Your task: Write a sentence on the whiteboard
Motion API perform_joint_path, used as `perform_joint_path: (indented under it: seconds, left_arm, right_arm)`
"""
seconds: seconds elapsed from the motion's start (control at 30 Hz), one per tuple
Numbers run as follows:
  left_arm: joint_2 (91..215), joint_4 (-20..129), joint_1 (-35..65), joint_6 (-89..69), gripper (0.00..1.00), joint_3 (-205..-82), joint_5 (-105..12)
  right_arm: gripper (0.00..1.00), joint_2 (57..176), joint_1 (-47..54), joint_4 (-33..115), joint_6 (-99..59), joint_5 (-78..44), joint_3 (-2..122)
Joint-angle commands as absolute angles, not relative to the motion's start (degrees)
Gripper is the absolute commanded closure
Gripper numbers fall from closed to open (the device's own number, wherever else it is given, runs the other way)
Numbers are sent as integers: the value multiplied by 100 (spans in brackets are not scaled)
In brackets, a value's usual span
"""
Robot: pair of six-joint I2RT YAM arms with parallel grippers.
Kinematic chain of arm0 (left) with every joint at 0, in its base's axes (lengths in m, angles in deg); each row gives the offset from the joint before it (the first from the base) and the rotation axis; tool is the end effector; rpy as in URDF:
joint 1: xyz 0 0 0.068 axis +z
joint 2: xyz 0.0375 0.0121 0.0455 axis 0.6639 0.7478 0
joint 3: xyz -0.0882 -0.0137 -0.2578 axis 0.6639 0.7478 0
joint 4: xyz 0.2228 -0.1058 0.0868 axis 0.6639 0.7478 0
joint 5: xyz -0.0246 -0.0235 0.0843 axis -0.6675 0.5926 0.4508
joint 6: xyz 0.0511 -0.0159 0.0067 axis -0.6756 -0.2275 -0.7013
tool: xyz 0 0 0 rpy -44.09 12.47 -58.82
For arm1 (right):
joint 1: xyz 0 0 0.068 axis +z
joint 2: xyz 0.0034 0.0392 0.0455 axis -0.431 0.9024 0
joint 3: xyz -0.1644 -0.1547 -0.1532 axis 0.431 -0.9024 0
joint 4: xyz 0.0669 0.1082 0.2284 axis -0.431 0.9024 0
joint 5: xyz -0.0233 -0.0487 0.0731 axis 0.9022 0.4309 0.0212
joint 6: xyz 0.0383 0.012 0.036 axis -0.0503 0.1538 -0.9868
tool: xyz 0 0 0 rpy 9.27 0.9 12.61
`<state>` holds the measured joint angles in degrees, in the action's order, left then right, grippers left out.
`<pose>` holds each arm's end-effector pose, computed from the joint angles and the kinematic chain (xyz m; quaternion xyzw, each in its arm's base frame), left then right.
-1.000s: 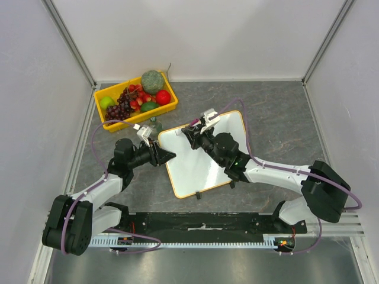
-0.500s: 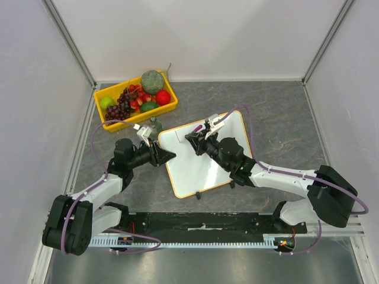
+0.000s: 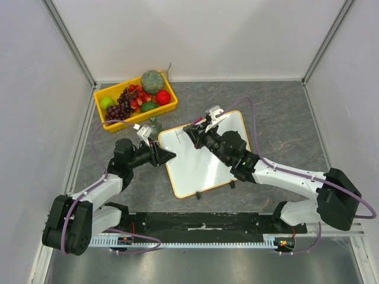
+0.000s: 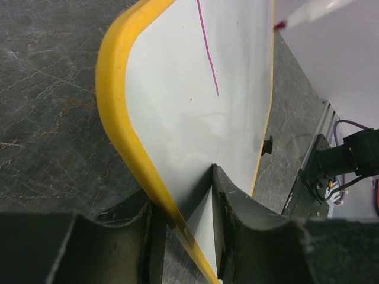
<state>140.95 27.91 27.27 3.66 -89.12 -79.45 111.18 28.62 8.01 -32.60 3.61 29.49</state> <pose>0.2005 -0.0754 0.1883 0.1382 0.7667 -0.4550 0.4312 0.1849 0.2426 0.2993 -0.1299 0.6857 0.3643 0.6166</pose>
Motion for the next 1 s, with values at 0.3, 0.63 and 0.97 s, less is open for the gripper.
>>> perform_joint_path:
  seconds: [0.3,0.63,0.97]
  left_arm:
    - [14200,2819,2692,-41,98,-8861,-7970]
    - [14235,2810,2701,-41,98,-8870,-8006]
    - [14261,2801,2692,-33,98,-8879,-8023]
  right_arm:
    - [100,11827,2773,669,-3058,527,3779]
    - [100,11959,2677,599,-3111,650,3656]
    - [100,12055,2624,757,-3146,685,3647]
